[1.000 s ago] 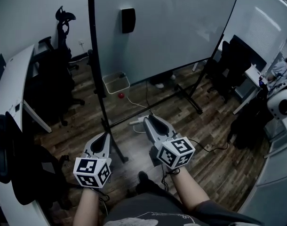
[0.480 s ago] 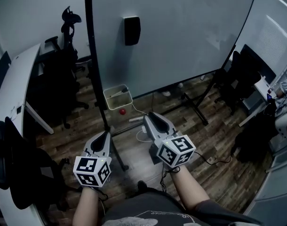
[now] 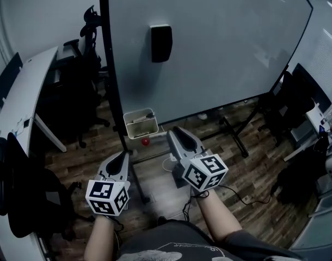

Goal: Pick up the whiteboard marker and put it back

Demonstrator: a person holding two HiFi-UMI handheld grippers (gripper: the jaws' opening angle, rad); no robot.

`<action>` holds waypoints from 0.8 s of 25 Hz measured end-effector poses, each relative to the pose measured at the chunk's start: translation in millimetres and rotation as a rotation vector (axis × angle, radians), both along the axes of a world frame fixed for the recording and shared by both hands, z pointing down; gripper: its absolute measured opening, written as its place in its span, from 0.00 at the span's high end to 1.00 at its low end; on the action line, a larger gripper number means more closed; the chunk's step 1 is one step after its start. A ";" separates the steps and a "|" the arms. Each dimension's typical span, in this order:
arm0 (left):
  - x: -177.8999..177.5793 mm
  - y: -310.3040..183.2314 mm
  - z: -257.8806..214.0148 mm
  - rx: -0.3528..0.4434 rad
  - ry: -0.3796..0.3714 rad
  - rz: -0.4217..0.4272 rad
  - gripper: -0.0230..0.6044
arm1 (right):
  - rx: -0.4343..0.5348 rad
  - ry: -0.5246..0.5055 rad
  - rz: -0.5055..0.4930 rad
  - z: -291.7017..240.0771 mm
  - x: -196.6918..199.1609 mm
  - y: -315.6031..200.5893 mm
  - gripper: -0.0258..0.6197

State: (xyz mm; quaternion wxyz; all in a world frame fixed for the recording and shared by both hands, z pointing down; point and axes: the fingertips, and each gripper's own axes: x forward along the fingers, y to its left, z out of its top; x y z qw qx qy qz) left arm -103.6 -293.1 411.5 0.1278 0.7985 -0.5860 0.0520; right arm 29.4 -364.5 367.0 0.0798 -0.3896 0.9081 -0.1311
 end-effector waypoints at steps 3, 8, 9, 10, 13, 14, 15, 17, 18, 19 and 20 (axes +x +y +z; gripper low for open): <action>-3.7 -10.6 2.6 -0.003 0.002 -0.029 0.94 | 0.003 0.001 -0.022 1.4 -5.7 -16.6 0.82; -6.7 -24.7 7.6 -0.011 0.005 -0.067 0.94 | -0.009 0.014 -0.056 11.7 -14.3 -40.8 0.82; -7.1 -26.8 9.0 -0.013 0.005 -0.073 0.94 | -0.013 0.017 -0.062 15.0 -16.1 -44.7 0.82; -7.7 -28.6 10.7 -0.016 0.005 -0.078 0.94 | -0.018 0.020 -0.067 18.5 -18.0 -48.4 0.82; -10.7 -33.8 16.4 -0.028 0.005 -0.096 0.94 | -0.035 0.027 -0.084 29.0 -23.3 -58.0 0.82; -11.5 -35.2 18.4 -0.032 0.005 -0.102 0.94 | -0.041 0.029 -0.089 32.2 -24.7 -60.5 0.82; -12.0 -36.4 20.2 -0.037 0.005 -0.106 0.94 | -0.046 0.033 -0.095 35.4 -25.8 -62.6 0.82; -11.9 -38.7 23.4 -0.044 0.005 -0.113 0.94 | -0.055 0.043 -0.104 41.4 -27.5 -65.6 0.82; -11.8 -39.7 24.6 -0.047 0.005 -0.115 0.94 | -0.059 0.049 -0.107 44.2 -28.4 -66.7 0.82; -11.8 -40.8 25.7 -0.050 0.005 -0.116 0.94 | -0.064 0.054 -0.109 46.7 -29.4 -67.6 0.82; -11.9 -41.8 26.5 -0.052 0.005 -0.117 0.94 | -0.067 0.058 -0.112 48.8 -30.4 -68.2 0.82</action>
